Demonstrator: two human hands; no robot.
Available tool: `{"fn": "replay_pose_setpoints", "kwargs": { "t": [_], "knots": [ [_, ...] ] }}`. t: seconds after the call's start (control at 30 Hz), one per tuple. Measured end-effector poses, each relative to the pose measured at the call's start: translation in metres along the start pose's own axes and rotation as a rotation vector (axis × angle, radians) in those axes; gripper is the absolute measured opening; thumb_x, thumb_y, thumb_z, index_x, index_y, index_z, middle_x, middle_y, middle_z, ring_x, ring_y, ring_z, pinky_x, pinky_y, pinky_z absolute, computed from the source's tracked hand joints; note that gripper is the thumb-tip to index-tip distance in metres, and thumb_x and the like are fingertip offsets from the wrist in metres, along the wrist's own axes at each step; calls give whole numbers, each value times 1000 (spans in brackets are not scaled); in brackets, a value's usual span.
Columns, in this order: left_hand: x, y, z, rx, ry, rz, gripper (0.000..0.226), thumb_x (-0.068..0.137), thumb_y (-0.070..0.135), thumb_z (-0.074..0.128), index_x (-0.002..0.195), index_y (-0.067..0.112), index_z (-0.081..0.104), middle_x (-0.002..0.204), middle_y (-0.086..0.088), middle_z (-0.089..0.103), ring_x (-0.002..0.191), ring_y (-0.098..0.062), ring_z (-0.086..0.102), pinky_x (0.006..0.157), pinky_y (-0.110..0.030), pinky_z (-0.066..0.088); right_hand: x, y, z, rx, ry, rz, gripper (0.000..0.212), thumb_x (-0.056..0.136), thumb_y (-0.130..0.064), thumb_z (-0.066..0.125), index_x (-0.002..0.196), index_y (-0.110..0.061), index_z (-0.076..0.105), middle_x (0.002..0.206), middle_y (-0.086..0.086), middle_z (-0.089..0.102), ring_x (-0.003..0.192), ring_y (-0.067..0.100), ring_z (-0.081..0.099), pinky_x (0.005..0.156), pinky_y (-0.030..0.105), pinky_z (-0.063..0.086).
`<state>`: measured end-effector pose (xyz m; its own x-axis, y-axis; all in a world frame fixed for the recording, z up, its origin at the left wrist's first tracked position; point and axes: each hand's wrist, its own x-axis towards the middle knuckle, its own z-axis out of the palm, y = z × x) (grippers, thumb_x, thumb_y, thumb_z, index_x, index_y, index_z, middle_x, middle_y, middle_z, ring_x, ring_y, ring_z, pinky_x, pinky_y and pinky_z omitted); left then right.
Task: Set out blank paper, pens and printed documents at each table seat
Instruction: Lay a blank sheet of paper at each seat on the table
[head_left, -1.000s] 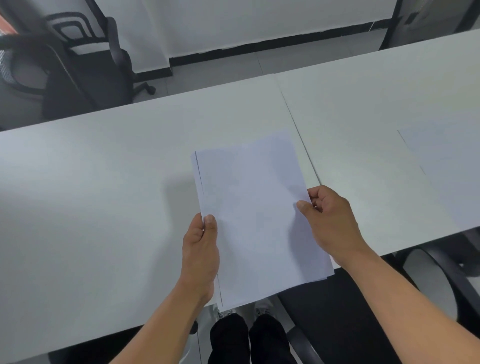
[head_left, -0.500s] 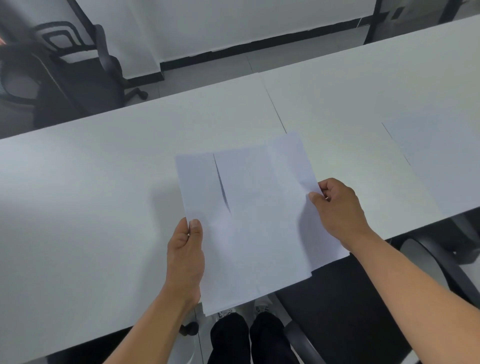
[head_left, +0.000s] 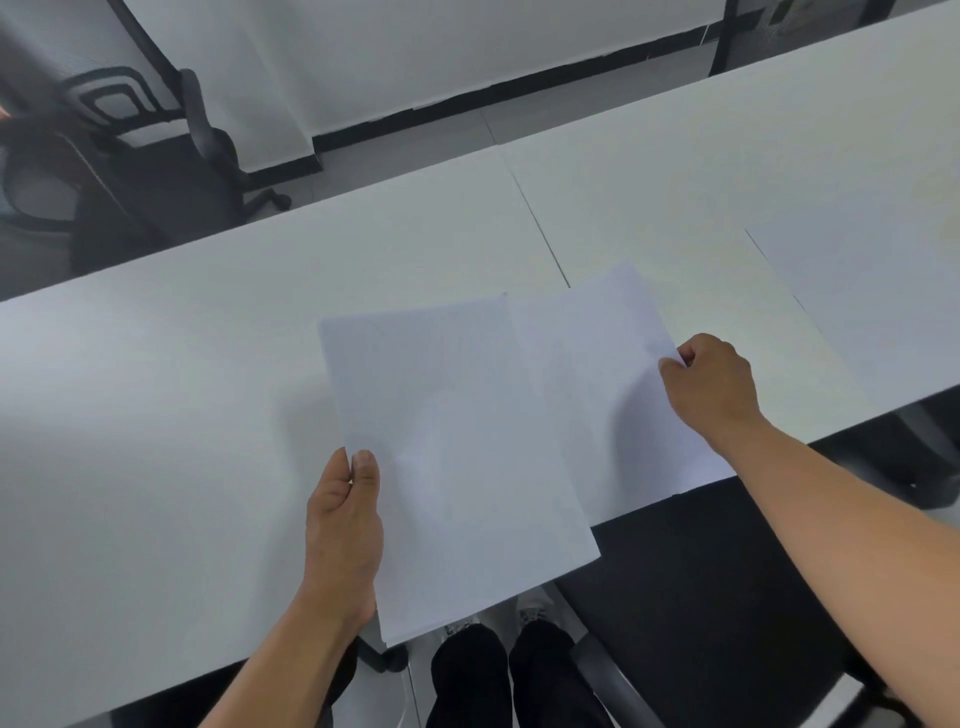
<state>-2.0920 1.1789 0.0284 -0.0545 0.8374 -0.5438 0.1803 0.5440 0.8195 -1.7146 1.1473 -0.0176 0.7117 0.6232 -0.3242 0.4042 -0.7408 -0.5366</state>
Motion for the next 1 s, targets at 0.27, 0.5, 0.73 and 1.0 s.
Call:
{"fn": "replay_pose_setpoints", "kwargs": {
  "t": [0.27,0.5,0.73,1.0],
  "knots": [
    [-5,3,4,-19,9,-22,33,118,37,44,108,33,75,117,-3,80,117,-38,73,103,-63,60,8,7,-3,-54,15,13,19,97,-19,58,93,0,59,91,21,69,70,31,56,61,35,43],
    [-5,6,1,-39,-14,34,41,109,51,49,113,12,60,103,-2,64,97,-28,57,91,-51,53,8,9,-5,-108,40,19,43,101,-29,68,133,-4,54,131,15,59,123,39,55,92,47,48],
    [0,6,1,-64,-43,33,51,98,62,52,113,14,59,107,2,64,99,-29,56,93,-61,56,-23,-24,1,-12,-34,-247,17,107,-28,56,105,-13,63,105,2,66,100,27,62,78,38,45],
    [4,17,0,-91,-26,54,35,111,49,46,117,19,65,120,-11,73,111,-34,66,111,-68,50,-93,-81,21,308,-430,-196,47,108,-54,50,97,-10,65,82,0,63,71,15,54,68,32,45]
  ]
}}
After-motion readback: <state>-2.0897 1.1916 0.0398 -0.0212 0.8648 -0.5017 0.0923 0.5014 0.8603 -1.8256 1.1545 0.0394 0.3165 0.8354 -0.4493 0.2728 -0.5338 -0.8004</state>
